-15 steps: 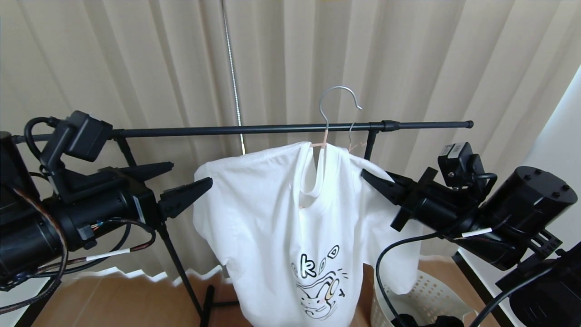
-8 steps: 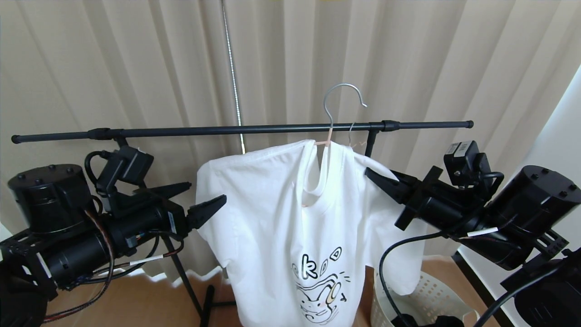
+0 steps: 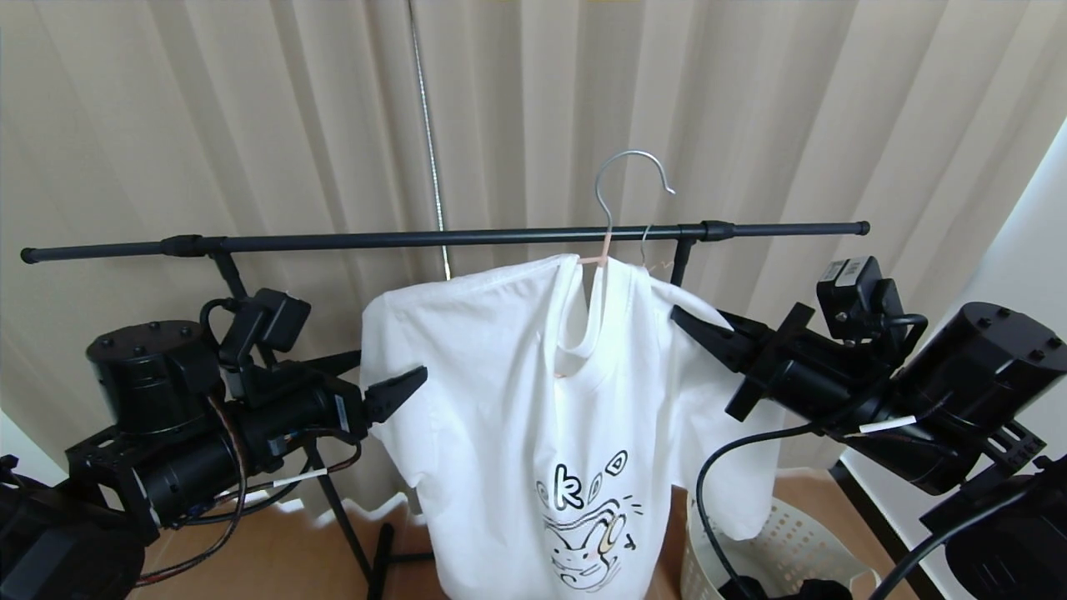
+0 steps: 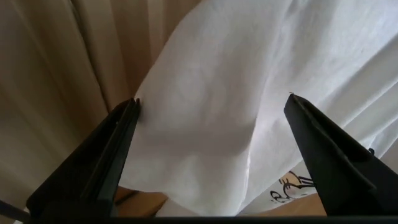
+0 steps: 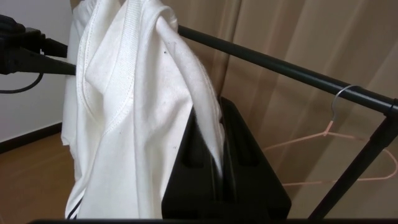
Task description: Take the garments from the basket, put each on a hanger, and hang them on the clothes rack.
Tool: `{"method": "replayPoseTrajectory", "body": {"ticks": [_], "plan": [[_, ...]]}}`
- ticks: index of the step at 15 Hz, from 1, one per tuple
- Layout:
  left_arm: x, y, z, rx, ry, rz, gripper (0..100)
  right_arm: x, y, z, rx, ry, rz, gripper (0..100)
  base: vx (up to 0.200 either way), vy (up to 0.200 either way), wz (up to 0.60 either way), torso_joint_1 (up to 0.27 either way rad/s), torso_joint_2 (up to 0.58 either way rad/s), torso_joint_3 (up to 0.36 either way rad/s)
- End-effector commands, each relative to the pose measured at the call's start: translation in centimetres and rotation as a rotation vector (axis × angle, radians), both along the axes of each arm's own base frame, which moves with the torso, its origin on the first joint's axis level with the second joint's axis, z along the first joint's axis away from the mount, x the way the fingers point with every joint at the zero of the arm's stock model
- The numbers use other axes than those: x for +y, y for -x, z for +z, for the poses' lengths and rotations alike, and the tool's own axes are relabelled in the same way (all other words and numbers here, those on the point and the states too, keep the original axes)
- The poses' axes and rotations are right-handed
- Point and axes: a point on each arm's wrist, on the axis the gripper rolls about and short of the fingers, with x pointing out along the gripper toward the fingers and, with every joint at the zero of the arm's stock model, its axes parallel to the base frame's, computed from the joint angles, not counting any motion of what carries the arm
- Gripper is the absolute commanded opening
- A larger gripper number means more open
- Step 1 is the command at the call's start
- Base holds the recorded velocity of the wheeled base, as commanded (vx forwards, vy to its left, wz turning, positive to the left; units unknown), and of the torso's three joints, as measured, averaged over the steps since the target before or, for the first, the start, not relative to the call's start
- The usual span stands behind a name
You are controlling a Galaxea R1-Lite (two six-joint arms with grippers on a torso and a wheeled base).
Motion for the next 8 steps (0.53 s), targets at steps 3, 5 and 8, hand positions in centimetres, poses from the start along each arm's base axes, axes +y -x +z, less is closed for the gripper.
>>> {"method": "replayPoseTrajectory", "body": {"ticks": [3, 5, 8], "plan": [[0.10, 0.30, -0.43, 0.017, -0.006, 0.006, 0, 0.00, -0.07, 0.06, -0.003, -0.001, 0.000, 0, 0.000, 0.000, 0.00, 0.000, 0.00, 0.000], [0.21, 0.55, -0.58, 0.023, -0.010, 0.010, 0, -0.18, -0.22, 0.06, -0.003, -0.001, -0.008, 0, 0.000, 0.000, 0.00, 0.000, 0.00, 0.000], [0.87, 0.71, -0.62, 0.015, -0.008, 0.033, 0, -0.47, -0.44, 0.27, -0.011, -0.006, -0.020, 0, 0.000, 0.000, 0.00, 0.000, 0.00, 0.000]]}}
